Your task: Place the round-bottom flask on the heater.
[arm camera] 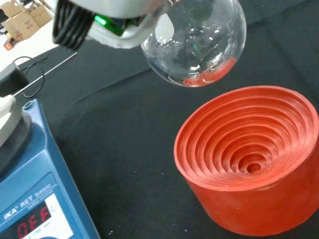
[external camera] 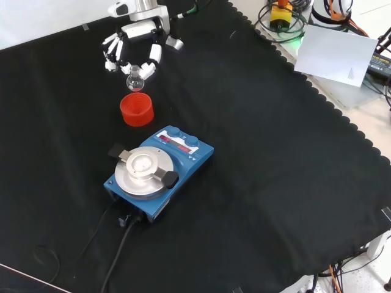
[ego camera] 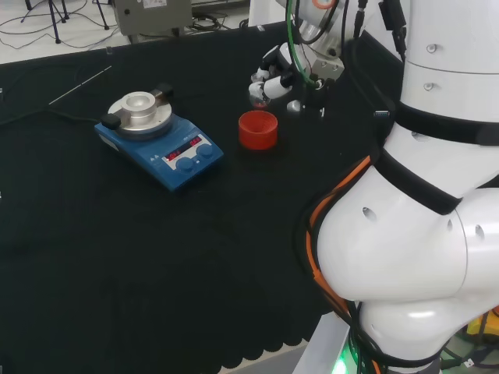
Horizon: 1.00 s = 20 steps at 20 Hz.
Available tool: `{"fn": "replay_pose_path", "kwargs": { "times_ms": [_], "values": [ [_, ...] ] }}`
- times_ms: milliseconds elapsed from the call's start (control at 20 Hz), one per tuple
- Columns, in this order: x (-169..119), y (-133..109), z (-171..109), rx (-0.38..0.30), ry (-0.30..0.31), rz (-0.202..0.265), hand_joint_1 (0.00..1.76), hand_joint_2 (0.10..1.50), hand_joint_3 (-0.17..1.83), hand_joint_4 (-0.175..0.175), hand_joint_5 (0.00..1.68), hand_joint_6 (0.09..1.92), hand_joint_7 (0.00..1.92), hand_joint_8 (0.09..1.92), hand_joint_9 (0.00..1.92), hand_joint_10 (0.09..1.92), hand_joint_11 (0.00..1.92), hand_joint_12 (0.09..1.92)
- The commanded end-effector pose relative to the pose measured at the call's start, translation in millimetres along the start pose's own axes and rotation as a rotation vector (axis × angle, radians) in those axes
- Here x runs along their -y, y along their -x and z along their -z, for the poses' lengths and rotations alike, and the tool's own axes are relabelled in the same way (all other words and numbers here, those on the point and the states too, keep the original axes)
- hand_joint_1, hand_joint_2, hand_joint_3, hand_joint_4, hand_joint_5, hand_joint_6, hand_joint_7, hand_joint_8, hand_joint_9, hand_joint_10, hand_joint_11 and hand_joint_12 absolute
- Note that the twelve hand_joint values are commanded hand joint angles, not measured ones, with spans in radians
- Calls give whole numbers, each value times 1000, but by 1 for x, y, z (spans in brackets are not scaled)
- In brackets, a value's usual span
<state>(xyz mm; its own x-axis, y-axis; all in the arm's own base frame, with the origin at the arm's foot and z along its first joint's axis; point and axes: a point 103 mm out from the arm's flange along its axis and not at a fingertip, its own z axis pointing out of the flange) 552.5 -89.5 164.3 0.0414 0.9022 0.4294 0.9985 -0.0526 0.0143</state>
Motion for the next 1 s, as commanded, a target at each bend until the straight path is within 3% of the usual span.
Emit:
{"fn": "replay_pose_path", "kwargs": {
  "times_ms": [50,300,700,800,850,900,1000],
  "values": [
    [6,-17,8,19,-10,7,1085,624,875,175,1124,1043,634,542,761,512,256,1315],
    [2,-51,16,24,-17,30,1085,621,879,175,1125,1043,634,541,761,511,256,1315],
    [-11,-87,13,27,-23,81,1086,619,883,175,1126,1043,633,541,761,510,257,1315],
    [-15,-108,7,78,-49,127,1086,618,884,175,1126,1043,633,540,761,510,257,1315],
    [-17,-95,16,128,42,57,1086,618,884,175,1126,1043,633,540,761,510,258,1315],
    [-18,-99,17,135,54,52,1086,618,885,175,1127,1043,633,540,761,510,258,1315],
    [-26,-113,16,87,-36,108,1087,617,885,175,1127,1043,633,540,761,510,258,1315]
  ]
}}
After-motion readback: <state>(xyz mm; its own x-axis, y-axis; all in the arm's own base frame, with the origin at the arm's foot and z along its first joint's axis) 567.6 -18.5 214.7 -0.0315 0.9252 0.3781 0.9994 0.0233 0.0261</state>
